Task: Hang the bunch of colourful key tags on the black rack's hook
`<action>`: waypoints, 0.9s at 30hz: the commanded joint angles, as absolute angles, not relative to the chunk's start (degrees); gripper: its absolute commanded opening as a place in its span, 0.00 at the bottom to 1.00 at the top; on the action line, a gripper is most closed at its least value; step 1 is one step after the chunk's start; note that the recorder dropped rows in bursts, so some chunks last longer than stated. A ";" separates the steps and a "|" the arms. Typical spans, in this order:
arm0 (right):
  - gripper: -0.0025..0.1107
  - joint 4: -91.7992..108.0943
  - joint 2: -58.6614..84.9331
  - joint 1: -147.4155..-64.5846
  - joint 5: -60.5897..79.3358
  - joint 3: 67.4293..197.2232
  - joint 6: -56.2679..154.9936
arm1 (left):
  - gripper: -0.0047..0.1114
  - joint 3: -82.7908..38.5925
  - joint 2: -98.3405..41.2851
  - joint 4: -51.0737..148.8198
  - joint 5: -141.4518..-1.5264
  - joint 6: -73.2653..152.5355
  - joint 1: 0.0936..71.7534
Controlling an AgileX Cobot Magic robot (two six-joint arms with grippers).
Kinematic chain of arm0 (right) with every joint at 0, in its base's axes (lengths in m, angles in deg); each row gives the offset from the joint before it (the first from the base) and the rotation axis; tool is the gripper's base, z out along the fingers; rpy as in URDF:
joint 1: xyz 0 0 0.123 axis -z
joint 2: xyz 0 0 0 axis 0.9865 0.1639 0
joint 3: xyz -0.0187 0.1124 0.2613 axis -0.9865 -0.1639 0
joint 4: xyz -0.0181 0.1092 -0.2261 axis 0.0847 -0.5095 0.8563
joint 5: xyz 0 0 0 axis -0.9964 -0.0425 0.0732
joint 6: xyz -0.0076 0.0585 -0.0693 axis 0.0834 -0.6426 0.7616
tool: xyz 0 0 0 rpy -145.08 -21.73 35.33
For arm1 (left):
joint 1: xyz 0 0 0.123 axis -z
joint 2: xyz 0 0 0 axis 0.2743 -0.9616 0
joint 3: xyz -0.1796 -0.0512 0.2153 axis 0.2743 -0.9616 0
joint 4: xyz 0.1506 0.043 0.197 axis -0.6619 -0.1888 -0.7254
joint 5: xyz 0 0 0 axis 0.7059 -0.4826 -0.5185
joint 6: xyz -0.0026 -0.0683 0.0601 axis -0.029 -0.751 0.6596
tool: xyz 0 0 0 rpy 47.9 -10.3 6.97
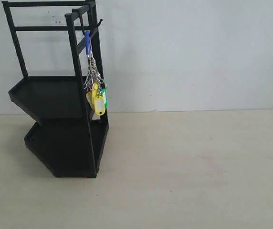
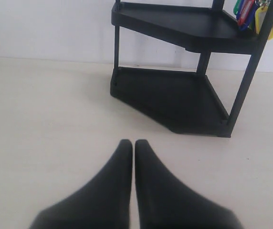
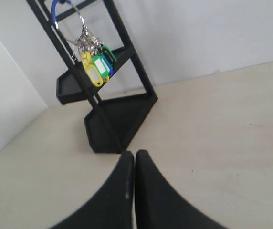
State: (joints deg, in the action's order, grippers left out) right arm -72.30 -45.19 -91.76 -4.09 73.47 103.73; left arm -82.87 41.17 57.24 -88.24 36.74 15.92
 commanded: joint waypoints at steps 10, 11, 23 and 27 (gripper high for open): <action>0.02 -72.64 -58.66 -82.36 -5.42 67.55 99.67 | 0.08 -82.79 41.29 56.96 -87.78 36.94 15.96; 0.02 -72.64 -58.66 -82.36 -5.42 67.55 99.67 | 0.08 -82.79 41.29 56.96 -87.78 36.94 15.96; 0.02 -11.42 -58.66 -82.36 -3.98 67.55 56.95 | 0.08 -82.79 41.29 56.96 -87.78 36.94 15.96; 0.02 8.15 -58.66 -82.27 -9.33 67.43 42.72 | 0.08 -82.79 41.29 56.96 -87.78 36.94 15.96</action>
